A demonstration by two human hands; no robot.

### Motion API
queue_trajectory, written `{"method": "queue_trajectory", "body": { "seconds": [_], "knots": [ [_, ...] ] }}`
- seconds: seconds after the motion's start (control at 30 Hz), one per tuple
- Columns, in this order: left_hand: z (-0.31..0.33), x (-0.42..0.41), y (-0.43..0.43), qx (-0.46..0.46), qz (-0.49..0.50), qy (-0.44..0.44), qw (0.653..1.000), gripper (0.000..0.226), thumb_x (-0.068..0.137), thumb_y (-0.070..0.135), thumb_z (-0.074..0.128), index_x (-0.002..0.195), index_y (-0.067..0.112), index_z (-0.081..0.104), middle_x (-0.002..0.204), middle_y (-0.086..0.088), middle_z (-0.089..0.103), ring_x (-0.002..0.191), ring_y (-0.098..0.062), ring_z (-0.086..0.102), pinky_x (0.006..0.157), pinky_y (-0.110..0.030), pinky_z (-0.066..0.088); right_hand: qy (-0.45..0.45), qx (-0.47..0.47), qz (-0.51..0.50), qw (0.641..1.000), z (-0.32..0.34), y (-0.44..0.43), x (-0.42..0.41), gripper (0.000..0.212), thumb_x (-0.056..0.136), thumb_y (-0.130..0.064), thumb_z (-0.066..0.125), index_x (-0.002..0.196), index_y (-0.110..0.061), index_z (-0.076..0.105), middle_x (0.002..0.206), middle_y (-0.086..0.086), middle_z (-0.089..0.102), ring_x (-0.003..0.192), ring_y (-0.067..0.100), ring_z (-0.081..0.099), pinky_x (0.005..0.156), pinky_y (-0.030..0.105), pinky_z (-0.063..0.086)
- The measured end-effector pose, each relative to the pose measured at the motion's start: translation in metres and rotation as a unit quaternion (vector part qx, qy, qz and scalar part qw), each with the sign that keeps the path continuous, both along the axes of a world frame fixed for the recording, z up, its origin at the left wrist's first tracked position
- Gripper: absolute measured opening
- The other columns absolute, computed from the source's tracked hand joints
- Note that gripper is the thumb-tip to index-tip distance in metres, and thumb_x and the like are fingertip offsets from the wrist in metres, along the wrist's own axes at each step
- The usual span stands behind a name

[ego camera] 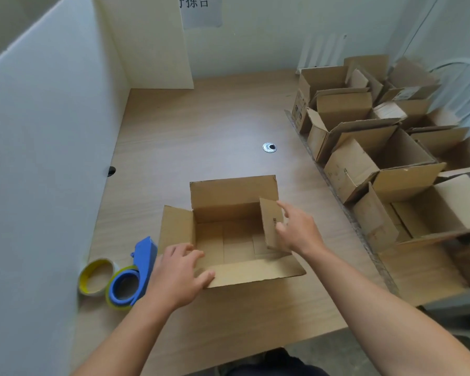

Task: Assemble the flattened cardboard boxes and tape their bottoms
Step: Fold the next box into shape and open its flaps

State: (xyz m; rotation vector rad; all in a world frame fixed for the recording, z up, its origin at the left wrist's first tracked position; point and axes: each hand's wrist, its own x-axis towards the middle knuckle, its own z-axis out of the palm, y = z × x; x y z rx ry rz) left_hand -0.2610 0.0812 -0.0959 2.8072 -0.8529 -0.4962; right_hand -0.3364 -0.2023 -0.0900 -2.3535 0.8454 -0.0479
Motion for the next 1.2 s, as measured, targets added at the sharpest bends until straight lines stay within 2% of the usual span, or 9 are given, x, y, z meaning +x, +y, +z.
{"method": "queue_trajectory", "body": {
  "seconds": [0.17, 0.27, 0.43, 0.53, 0.67, 0.73, 0.87, 1.07, 1.2],
  "knots": [
    [-0.014, -0.002, 0.001, 0.031, -0.066, -0.025, 0.997, 0.077, 0.074, 0.084, 0.020, 0.132, 0.044, 0.053, 0.140, 0.019, 0.045, 0.134, -0.009, 0.031, 0.110, -0.037, 0.020, 0.067, 0.052, 0.034, 0.996, -0.005, 0.014, -0.002, 0.095, 0.078, -0.071, 0.063, 0.156, -0.039, 0.018, 0.150, 0.004, 0.039, 0.137, 0.027, 0.041, 0.107, 0.046, 0.042],
    [-0.018, -0.002, -0.002, 0.043, -0.087, -0.054, 0.994, 0.076, 0.074, 0.082, 0.016, 0.128, 0.045, 0.054, 0.133, 0.020, 0.050, 0.129, -0.009, 0.036, 0.108, -0.038, 0.019, 0.078, 0.016, 0.032, 0.996, -0.013, 0.031, 0.010, 0.076, 0.091, -0.050, 0.059, 0.155, -0.037, 0.020, 0.151, 0.005, 0.035, 0.135, 0.029, 0.038, 0.105, 0.046, 0.042],
    [-0.025, -0.002, -0.002, 0.044, -0.092, -0.065, 0.993, 0.063, 0.081, 0.077, 0.024, 0.122, 0.042, 0.056, 0.122, 0.018, 0.057, 0.123, -0.013, 0.043, 0.106, -0.040, 0.024, -0.094, 0.062, -0.037, 0.993, -0.004, 0.009, -0.001, 0.052, 0.094, -0.016, 0.050, 0.144, -0.031, 0.047, 0.121, 0.004, 0.056, 0.111, 0.022, 0.054, 0.094, 0.030, 0.042],
    [-0.031, -0.004, -0.005, 0.043, -0.086, -0.056, 0.994, 0.047, 0.087, 0.071, 0.040, 0.120, 0.041, 0.055, 0.122, 0.017, 0.057, 0.124, -0.015, 0.043, 0.107, -0.045, 0.024, -0.134, 0.019, -0.108, 0.985, -0.010, -0.011, -0.013, 0.043, 0.096, -0.006, 0.043, 0.134, -0.022, 0.057, 0.122, 0.003, 0.055, 0.113, 0.022, 0.053, 0.093, 0.029, 0.040],
    [-0.034, -0.006, -0.010, 0.064, -0.081, -0.066, 0.992, 0.041, 0.090, 0.068, 0.044, 0.118, 0.040, 0.050, 0.122, 0.017, 0.054, 0.124, -0.014, 0.041, 0.109, -0.048, 0.023, -0.012, -0.112, -0.093, 0.989, -0.025, -0.024, -0.021, 0.025, 0.101, -0.022, 0.050, 0.121, -0.017, 0.063, 0.138, 0.007, 0.046, 0.125, 0.029, 0.039, 0.101, 0.041, 0.038],
    [-0.034, -0.006, -0.012, 0.072, -0.081, -0.069, 0.992, 0.040, 0.091, 0.067, 0.044, 0.119, 0.039, 0.051, 0.123, 0.017, 0.054, 0.124, -0.015, 0.041, 0.109, -0.049, 0.024, 0.061, -0.166, -0.082, 0.981, -0.030, -0.021, -0.018, 0.030, 0.098, -0.039, 0.055, 0.120, -0.020, 0.062, 0.145, 0.005, 0.041, 0.132, 0.029, 0.031, 0.105, 0.045, 0.035],
    [-0.036, -0.005, -0.015, 0.072, -0.082, -0.063, 0.992, 0.039, 0.092, 0.064, 0.047, 0.119, 0.038, 0.051, 0.122, 0.015, 0.054, 0.123, -0.015, 0.041, 0.110, -0.048, 0.027, 0.126, -0.016, -0.055, 0.990, -0.050, -0.012, -0.011, 0.057, 0.098, -0.047, 0.053, 0.142, -0.011, 0.046, 0.141, 0.013, 0.046, 0.131, 0.032, 0.041, 0.107, 0.040, 0.035],
    [-0.037, -0.003, -0.020, 0.075, -0.086, -0.036, 0.993, 0.033, 0.095, 0.058, 0.047, 0.119, 0.035, 0.050, 0.121, 0.013, 0.053, 0.121, -0.016, 0.039, 0.111, -0.046, 0.028, 0.036, 0.168, -0.092, 0.981, -0.061, -0.010, -0.013, 0.046, 0.098, -0.025, 0.058, 0.141, -0.013, 0.051, 0.132, 0.010, 0.062, 0.117, 0.024, 0.058, 0.099, 0.031, 0.042],
    [-0.037, -0.003, -0.022, 0.064, -0.091, -0.037, 0.993, 0.036, 0.096, 0.058, 0.046, 0.122, 0.034, 0.051, 0.121, 0.012, 0.054, 0.120, -0.016, 0.042, 0.112, -0.048, 0.028, 0.095, 0.049, -0.019, 0.994, -0.053, -0.014, -0.013, 0.058, 0.100, -0.037, 0.054, 0.150, -0.014, 0.037, 0.147, 0.011, 0.046, 0.133, 0.030, 0.043, 0.110, 0.038, 0.036]
  ]
}}
